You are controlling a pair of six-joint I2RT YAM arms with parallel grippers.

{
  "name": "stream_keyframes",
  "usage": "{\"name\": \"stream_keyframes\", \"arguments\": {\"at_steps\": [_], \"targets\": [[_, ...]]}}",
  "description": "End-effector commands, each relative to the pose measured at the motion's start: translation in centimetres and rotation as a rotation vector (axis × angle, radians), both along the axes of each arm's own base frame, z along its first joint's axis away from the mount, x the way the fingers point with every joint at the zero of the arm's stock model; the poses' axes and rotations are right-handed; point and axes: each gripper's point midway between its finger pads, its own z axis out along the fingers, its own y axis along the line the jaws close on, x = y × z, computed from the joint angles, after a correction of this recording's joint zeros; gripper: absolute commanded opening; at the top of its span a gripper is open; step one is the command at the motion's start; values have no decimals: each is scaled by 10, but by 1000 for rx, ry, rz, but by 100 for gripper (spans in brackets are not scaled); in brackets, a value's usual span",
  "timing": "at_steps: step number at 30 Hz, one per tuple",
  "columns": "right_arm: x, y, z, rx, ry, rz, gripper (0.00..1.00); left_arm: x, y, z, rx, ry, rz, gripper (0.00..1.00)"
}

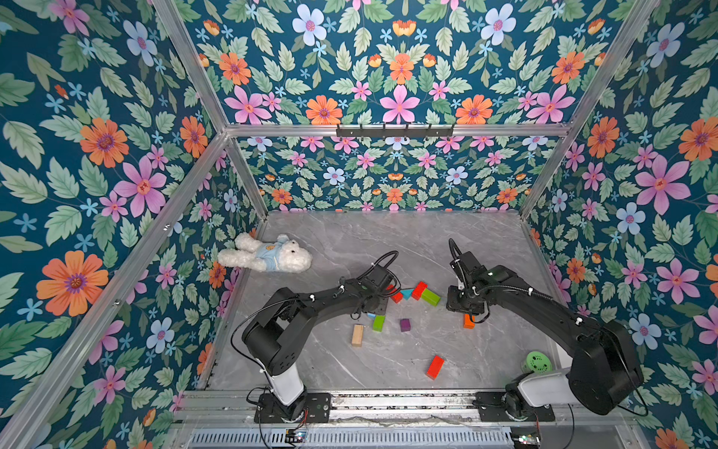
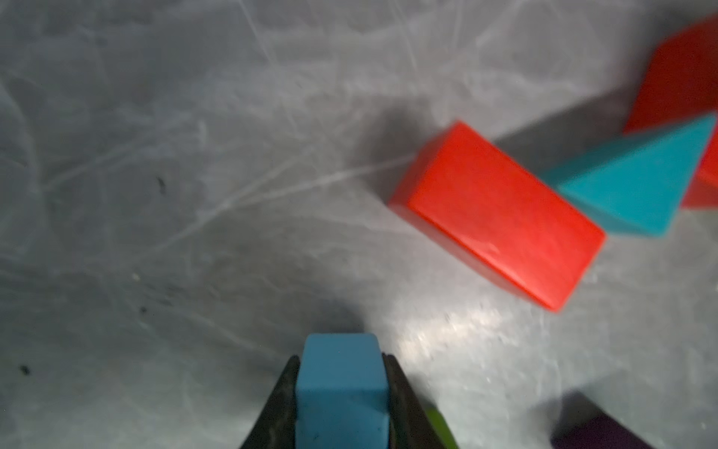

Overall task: Assemble a heart with building blocks
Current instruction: Assemble the building block at the center of the board.

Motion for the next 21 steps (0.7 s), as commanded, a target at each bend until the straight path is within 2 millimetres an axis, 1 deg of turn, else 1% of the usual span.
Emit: {"name": "stream_keyframes", "arguments": {"at_steps": [1, 3, 4, 6, 8, 10, 11, 14, 16, 19, 21], "targets": [[-1, 0, 1, 8, 2, -1, 47, -7, -1, -1, -8, 0, -18, 23], [-1, 0, 1, 8, 5, 1, 47, -5, 5, -1, 22, -12, -3, 47], [-1, 0, 1, 7, 6, 3, 47, -4, 5, 0, 27, -14, -2, 51], [-3, -1, 2, 4, 5, 5, 47, -5, 3, 2, 27, -9, -19, 49], [-4, -3, 4, 1, 0, 2, 47, -5, 3, 4, 43, -2, -33, 38], [-5, -4, 4, 1, -4, 2, 47, -5, 4, 4, 64, 1, -55, 31], [-6, -5, 4, 0, -5, 0, 47, -5, 4, 4, 73, -2, -66, 23], [-7, -6, 1, 5, -7, -7, 47, 0, 1, 6, 101, -19, -115, 5], [-6, -6, 0, 11, -4, -13, 46, 5, -4, 6, 118, -27, -161, 0], [-6, -6, 1, 13, -8, -12, 46, 10, -9, 1, 151, -28, -217, 1], [-6, -6, 1, 14, -9, -14, 46, 10, -8, -3, 173, -21, -233, 22]]}}
